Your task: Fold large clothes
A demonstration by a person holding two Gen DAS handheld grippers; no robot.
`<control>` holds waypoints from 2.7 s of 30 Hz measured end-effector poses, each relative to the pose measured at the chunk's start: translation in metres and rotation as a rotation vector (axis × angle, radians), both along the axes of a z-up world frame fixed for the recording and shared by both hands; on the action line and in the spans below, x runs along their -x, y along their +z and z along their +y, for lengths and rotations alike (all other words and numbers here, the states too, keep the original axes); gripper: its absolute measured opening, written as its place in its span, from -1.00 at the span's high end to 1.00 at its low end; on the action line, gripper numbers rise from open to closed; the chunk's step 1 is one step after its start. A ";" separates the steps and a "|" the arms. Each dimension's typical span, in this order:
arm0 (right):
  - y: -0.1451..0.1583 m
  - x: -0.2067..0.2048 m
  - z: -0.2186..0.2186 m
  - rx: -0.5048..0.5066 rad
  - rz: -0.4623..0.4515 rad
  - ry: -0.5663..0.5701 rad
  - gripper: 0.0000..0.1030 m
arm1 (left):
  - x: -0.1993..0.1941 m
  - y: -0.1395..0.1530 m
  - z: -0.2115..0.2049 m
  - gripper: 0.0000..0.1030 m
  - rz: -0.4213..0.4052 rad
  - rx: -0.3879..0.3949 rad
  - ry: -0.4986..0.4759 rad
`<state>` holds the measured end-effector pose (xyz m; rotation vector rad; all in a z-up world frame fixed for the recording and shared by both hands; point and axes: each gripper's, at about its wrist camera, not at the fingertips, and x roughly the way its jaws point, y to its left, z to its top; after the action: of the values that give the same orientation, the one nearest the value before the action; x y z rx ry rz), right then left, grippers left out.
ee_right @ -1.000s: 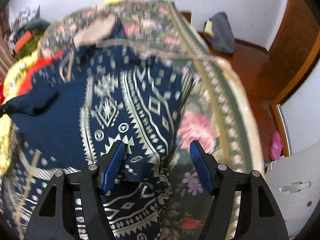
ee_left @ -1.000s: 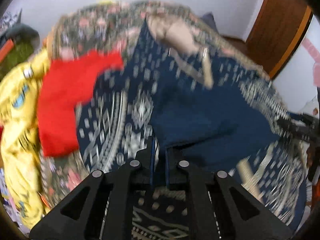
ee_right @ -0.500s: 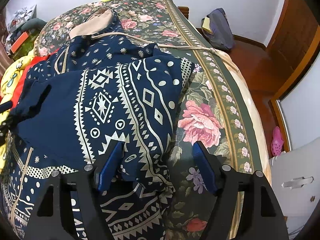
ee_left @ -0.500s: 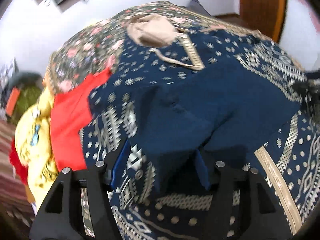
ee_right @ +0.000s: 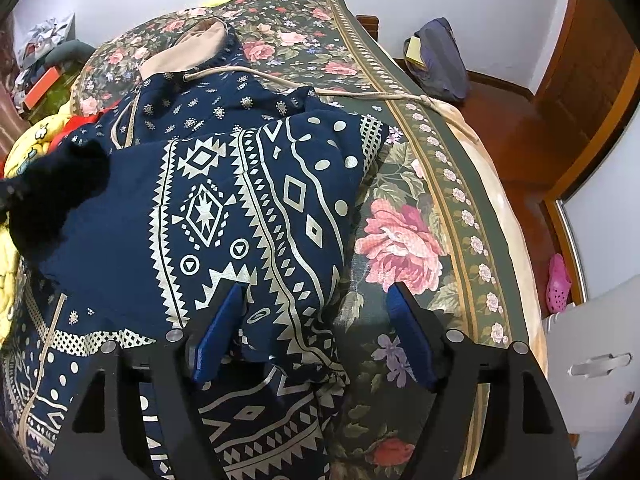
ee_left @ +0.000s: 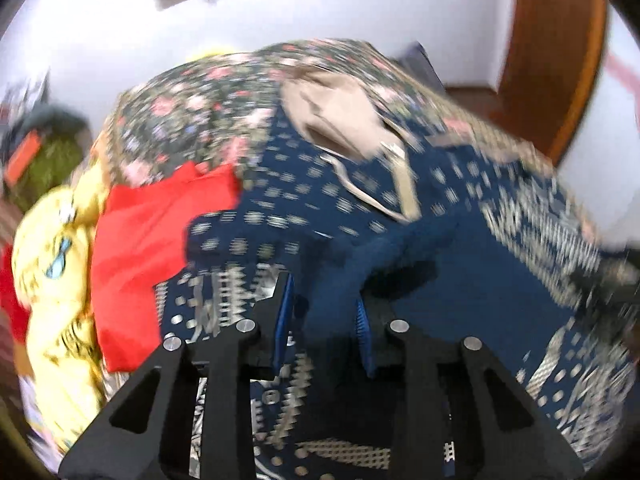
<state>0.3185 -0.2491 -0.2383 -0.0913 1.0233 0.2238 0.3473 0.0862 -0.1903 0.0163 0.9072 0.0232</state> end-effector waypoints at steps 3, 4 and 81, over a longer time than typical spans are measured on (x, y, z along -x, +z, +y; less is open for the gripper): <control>0.000 0.000 0.000 -0.002 -0.004 -0.001 -0.40 | 0.014 0.005 0.040 0.41 -0.007 0.090 0.087; 0.000 0.000 0.000 -0.003 -0.004 -0.001 -0.40 | 0.021 0.001 0.058 0.41 0.003 0.108 0.125; 0.036 -0.192 0.126 -0.147 0.033 0.138 0.83 | -0.193 -0.046 0.056 0.80 0.143 0.323 0.142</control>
<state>0.5107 -0.1227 -0.2028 -0.0247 1.0308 0.4264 0.5405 0.1426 -0.2363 -0.3513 1.0450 0.0078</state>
